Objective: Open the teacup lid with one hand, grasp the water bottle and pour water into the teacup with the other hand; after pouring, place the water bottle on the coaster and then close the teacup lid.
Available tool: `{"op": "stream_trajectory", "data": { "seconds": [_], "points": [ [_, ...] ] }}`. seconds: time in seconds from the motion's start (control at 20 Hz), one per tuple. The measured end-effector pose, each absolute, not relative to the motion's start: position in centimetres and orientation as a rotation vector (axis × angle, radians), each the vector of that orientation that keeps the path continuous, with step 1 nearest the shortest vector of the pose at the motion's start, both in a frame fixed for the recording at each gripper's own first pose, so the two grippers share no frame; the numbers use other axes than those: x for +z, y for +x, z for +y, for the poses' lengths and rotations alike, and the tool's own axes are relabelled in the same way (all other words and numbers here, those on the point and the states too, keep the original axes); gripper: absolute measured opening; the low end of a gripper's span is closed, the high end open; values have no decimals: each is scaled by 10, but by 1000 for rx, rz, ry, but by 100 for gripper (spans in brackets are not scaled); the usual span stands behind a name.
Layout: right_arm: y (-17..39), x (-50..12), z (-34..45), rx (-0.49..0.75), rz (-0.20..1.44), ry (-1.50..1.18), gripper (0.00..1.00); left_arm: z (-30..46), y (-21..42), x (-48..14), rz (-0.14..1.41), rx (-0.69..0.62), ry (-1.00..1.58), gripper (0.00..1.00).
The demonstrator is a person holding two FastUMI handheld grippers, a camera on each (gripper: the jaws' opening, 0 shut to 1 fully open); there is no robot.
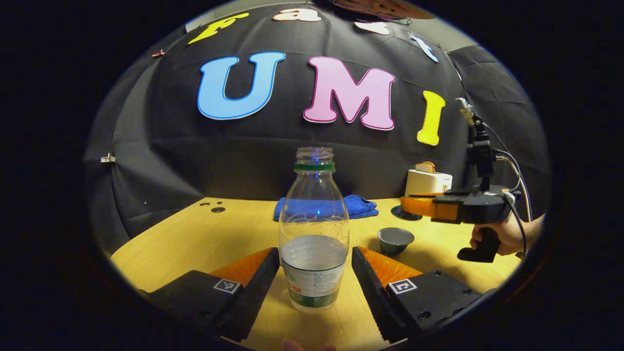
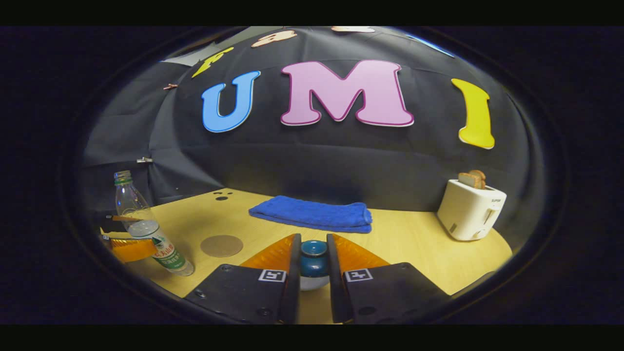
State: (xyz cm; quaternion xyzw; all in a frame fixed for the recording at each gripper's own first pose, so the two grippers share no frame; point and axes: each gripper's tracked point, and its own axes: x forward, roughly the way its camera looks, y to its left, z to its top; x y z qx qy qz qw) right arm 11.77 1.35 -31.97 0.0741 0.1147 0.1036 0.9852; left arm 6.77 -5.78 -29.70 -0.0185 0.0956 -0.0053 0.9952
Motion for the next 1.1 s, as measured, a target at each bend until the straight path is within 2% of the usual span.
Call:
{"op": "stream_trajectory", "data": {
  "seconds": [0.05, 0.15, 0.25, 0.35, 0.45, 0.55, 0.6, 0.65, 0.7, 0.8, 0.85, 0.9, 0.95, 1.0, 1.05, 1.1],
  "points": [
    [117, -317, 6, 197, 226, 148, 24, -56, 70, -299, 197, -4, -42, 94],
    [114, -316, -7, 175, 229, 146, 29, -56, 73, -307, 210, 1, -49, 94],
    [109, -318, -18, 160, 237, 150, 29, -58, 73, -310, 216, -6, -53, 98],
    [106, -318, -25, 148, 237, 144, 29, -60, 79, -310, 211, -17, -27, 79],
    [102, -318, -32, 137, 238, 146, 31, -58, 85, -309, 219, -12, 26, 75],
    [99, -318, -38, 126, 237, 147, 29, -53, 95, -299, 226, 21, 135, 73],
    [98, -318, -42, 122, 234, 143, 34, -49, 101, -291, 225, 43, 206, 73],
    [95, -318, -45, 120, 234, 138, 34, -46, 108, -282, 220, 62, 280, 73],
    [94, -317, -48, 117, 234, 135, 24, -46, 115, -274, 216, 76, 358, 73],
    [89, -317, -55, 112, 233, 137, 24, -46, 131, -269, 218, 84, 521, 73],
    [87, -316, -59, 109, 231, 136, 34, -50, 139, -270, 226, 73, 588, 72],
    [85, -316, -63, 104, 230, 133, 29, -55, 147, -277, 248, 59, 642, 72],
    [82, -316, -68, 100, 228, 129, 34, -60, 155, -285, 274, 36, 689, 72],
    [78, -317, -72, 95, 226, 120, 24, -64, 160, -292, 297, 21, 738, 72],
    [76, -318, -77, 91, 226, 113, 29, -64, 163, -300, 313, 12, 789, 72],
    [73, -319, -83, 87, 228, 107, 24, -67, 167, -305, 320, 2, 844, 72]
  ]
}}
